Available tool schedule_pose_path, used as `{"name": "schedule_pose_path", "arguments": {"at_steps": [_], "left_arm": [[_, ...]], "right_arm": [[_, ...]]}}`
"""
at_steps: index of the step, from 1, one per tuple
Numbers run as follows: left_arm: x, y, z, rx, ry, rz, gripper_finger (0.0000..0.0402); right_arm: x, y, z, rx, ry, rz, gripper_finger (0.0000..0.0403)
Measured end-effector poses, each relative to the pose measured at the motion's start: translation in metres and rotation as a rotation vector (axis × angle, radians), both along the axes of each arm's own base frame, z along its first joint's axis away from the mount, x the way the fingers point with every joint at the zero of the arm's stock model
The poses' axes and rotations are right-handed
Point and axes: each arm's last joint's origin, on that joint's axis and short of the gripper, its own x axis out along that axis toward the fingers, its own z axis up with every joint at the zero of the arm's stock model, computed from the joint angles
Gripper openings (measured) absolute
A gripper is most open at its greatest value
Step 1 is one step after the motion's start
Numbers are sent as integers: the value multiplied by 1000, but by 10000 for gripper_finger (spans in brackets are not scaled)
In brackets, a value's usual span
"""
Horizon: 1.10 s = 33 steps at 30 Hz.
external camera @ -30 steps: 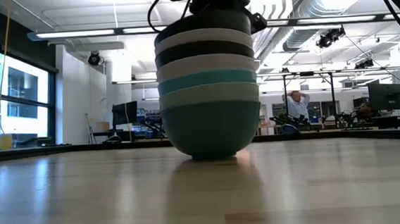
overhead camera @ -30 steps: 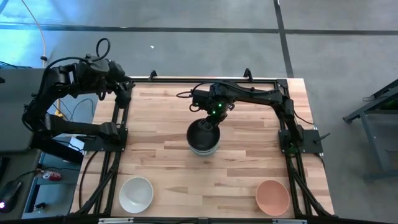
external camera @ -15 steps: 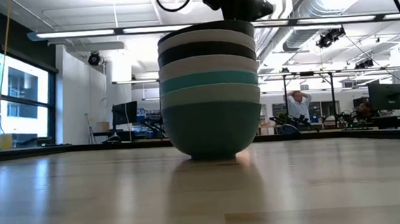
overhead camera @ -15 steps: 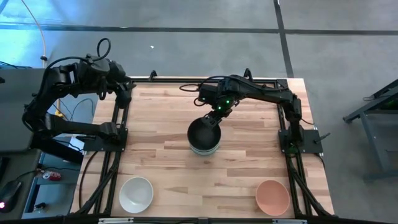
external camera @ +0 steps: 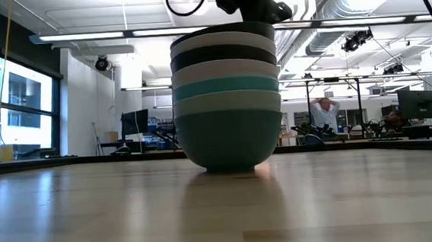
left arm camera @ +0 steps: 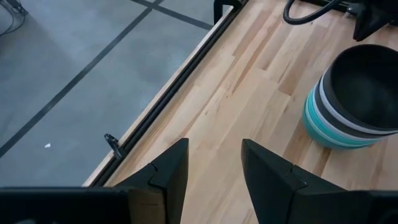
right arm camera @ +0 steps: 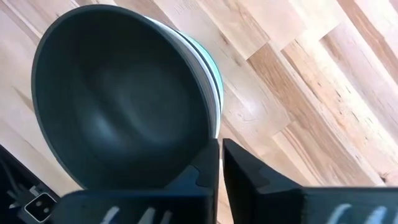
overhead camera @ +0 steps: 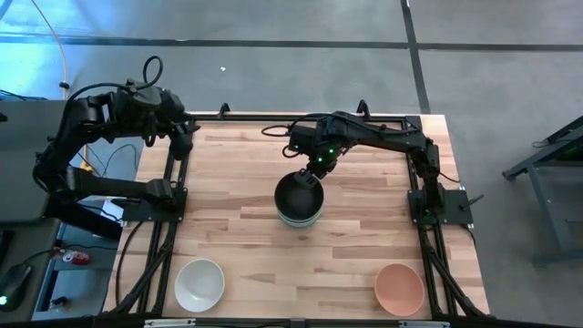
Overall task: Nest bowls inside each other
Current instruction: Stack the black bowl on the white bowl, then stack the white bowl on the black bowl
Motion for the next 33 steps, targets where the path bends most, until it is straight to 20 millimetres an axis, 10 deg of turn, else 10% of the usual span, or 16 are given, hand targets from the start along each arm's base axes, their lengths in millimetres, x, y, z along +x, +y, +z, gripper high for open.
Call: {"name": "schedule_pose_path", "arguments": {"at_steps": [26, 33], "left_arm": [[0, 0, -1, -3, 8, -9, 138], [0, 0, -1, -3, 11, -12, 138]], "right_arm": [[12, -1, -18, 23, 43, 31, 0], [-1, 0, 4, 6, -16, 2, 11]]}}
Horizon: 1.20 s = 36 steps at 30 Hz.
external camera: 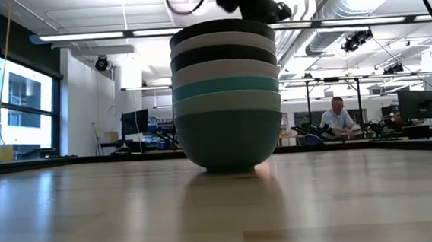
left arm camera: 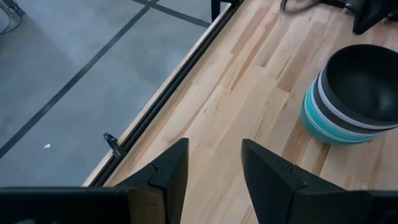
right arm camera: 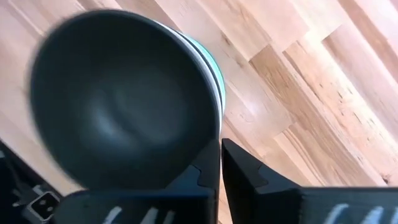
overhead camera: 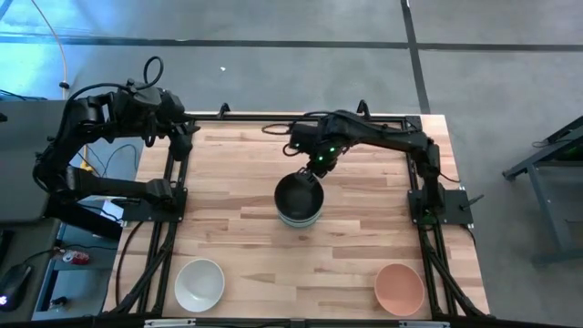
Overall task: Nest bowls inside each other
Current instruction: Stack the white bowl on the black bowl
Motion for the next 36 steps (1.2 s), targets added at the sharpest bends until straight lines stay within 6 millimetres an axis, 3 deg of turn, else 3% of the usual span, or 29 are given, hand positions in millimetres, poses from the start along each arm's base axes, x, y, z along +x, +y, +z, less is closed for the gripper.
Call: {"name": "schedule_pose_path", "arguments": {"at_steps": [6, 14, 24, 36], "left_arm": [[5, -2, -9, -102, -21, -103, 138], [3, -21, -76, -464, 208, -421, 138], [8, -49, -153, -747, 190, -457, 138], [46, -98, -199, -829, 204, -676, 138]], "right_arm": [[-23, 7, 32, -14, -99, 49, 53], [-71, 37, 82, -63, -275, 325, 104], [-151, 58, 136, -173, -493, 451, 110], [-224, 68, 167, -247, -681, 472, 110]]}}
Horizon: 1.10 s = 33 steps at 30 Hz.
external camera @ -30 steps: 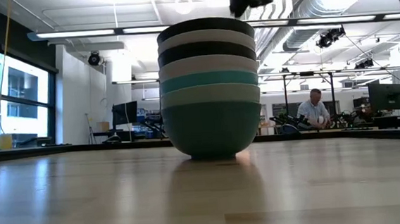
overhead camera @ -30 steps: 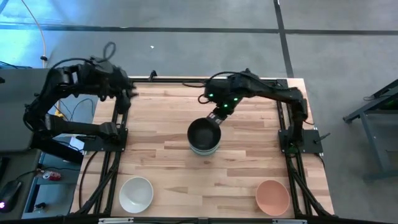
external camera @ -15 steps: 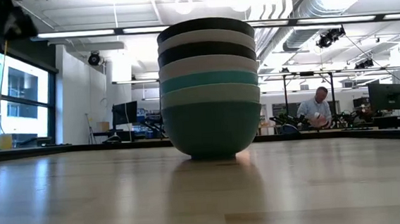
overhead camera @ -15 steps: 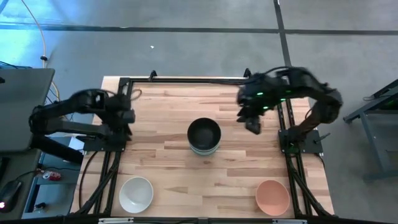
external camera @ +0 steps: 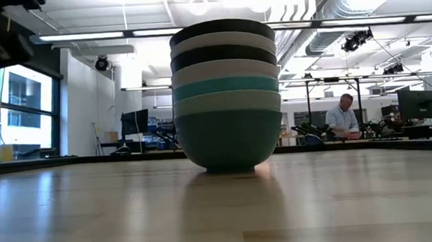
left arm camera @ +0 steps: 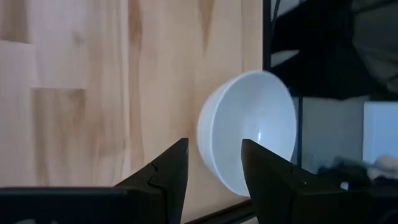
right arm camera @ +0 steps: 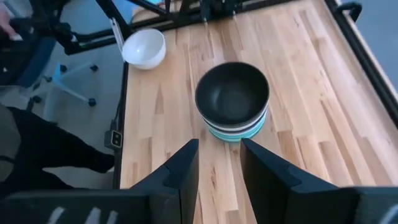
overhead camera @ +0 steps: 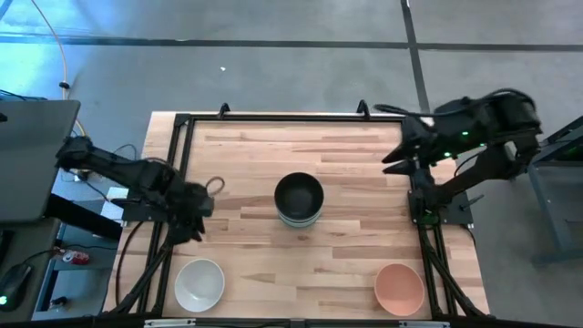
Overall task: Nest bowls inside each other
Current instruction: Stack the white bowl on the black bowl
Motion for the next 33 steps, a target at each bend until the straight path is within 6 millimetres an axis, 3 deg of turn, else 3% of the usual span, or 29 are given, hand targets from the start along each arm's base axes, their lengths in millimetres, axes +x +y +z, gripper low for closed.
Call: {"name": "schedule_pose_path", "arguments": {"at_steps": [9, 17, 23, 27, 31, 33], "left_arm": [[17, -44, -32, 136, 120, -50, 138], [27, -77, -54, 206, 165, -75, 138], [28, -89, -63, 237, 173, -55, 131], [28, -89, -65, 255, 179, -33, 93], [28, -88, -64, 252, 184, -20, 20], [28, -86, -63, 250, 183, -10, 9]], "right_arm": [[-28, -2, 8, -40, -76, -38, 110], [-31, -3, 9, -64, -87, -42, 110], [-30, -3, 9, -75, -91, -34, 110], [-30, -3, 9, -94, -96, -36, 110], [-29, -3, 10, -100, -103, -33, 110], [-29, -3, 10, -101, -103, -34, 110]]}}
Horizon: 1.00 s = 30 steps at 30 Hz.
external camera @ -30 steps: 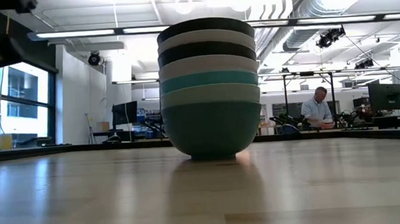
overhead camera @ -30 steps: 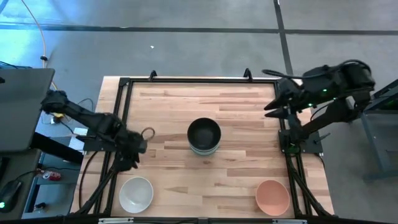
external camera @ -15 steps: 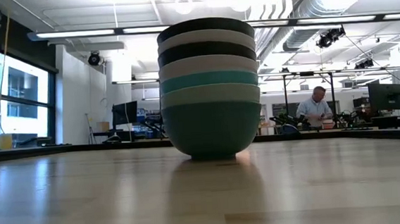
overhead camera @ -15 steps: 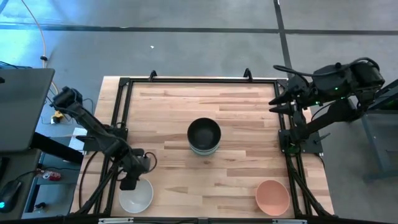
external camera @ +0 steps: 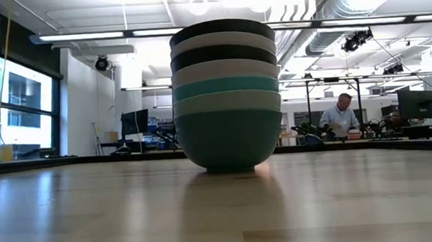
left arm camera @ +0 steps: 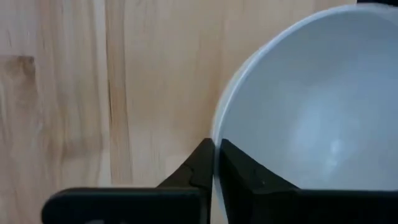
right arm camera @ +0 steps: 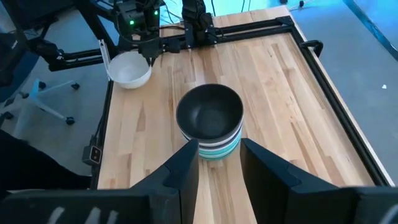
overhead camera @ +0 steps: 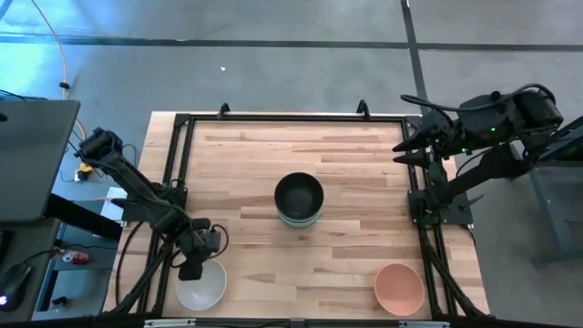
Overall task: Nest bowls inside each other
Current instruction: Stack the white bowl on the black bowl
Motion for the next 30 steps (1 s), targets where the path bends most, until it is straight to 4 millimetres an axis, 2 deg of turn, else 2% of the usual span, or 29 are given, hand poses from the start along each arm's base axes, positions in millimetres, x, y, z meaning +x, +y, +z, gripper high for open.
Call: {"name": "schedule_pose_path", "arguments": {"at_steps": [8, 15, 21, 30], "left_arm": [[11, 22, 5, -6, 19, 124, 3], [35, 64, 23, -38, 16, 339, 2], [52, 104, 55, -28, -53, 449, 1], [41, 149, 117, 56, -23, 498, 0]], "right_arm": [[0, 0, 0, -6, -1, -8, 110], [0, -1, 0, -15, -2, -20, 110], [0, -1, 0, -15, -2, -20, 110], [0, -1, 0, -25, -1, -14, 110]]}}
